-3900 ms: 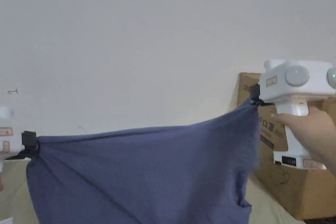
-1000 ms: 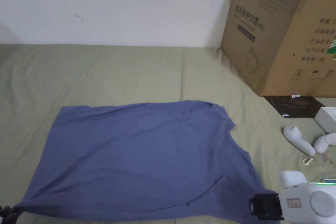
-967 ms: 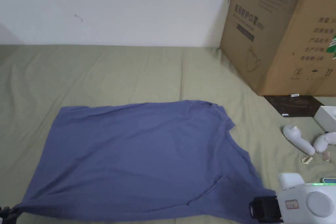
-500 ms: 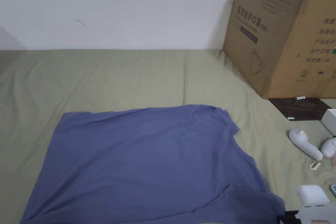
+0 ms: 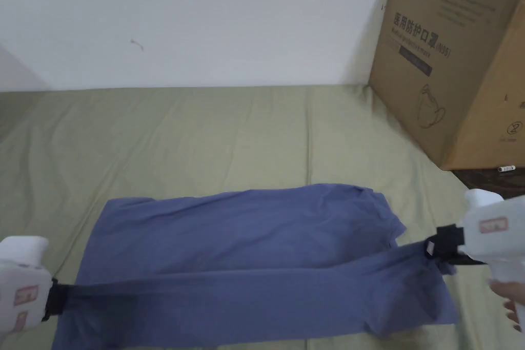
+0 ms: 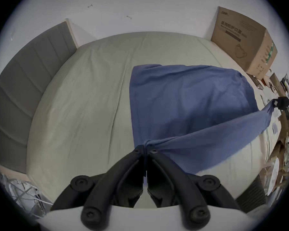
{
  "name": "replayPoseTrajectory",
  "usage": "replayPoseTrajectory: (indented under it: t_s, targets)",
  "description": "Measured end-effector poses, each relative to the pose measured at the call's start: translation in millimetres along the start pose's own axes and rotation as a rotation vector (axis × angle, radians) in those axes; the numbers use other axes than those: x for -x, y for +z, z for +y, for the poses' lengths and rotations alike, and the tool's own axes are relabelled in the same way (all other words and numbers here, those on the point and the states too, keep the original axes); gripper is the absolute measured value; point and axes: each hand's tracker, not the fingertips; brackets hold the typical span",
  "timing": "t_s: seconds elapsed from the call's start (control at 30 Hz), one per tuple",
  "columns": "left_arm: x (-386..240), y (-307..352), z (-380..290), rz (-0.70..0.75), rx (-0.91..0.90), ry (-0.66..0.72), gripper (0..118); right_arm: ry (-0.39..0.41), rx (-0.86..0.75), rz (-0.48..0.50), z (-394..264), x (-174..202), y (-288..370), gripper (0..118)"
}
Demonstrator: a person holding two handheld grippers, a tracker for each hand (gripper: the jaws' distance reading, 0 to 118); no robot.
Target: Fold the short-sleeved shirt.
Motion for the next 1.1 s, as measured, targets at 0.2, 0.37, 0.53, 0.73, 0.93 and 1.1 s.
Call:
replayPoseTrajectory:
  t_s: [0.2, 0.37, 0.53, 0.73, 0.93, 1.1]
  targets:
    - [13, -49, 27, -0.027, 0.038, 0.119, 104, -0.025, 0.029, -0.104, 22, 15, -68, 73]
    - [19, -24, 9, -0.071, -0.106, 0.173, 110, -0.020, -0.102, -0.064, 3, 4, -52, 115]
    - [21, 17, -41, -0.150, -0.184, 0.281, 109, 0.036, -0.203, -0.039, -49, 12, 6, 115]
    - [8, 53, -89, -0.121, -0.212, 0.254, 0, 0.000, -0.314, 0.036, -103, 15, 57, 0]
    - [19, 26, -78, -0.109, -0.126, 0.264, 11, -0.054, -0.283, 0.060, -116, 14, 62, 0]
    - [38, -42, -65, -0.067, 0.002, 0.340, 116, -0.077, -0.239, 0.074, -118, 14, 59, 0]
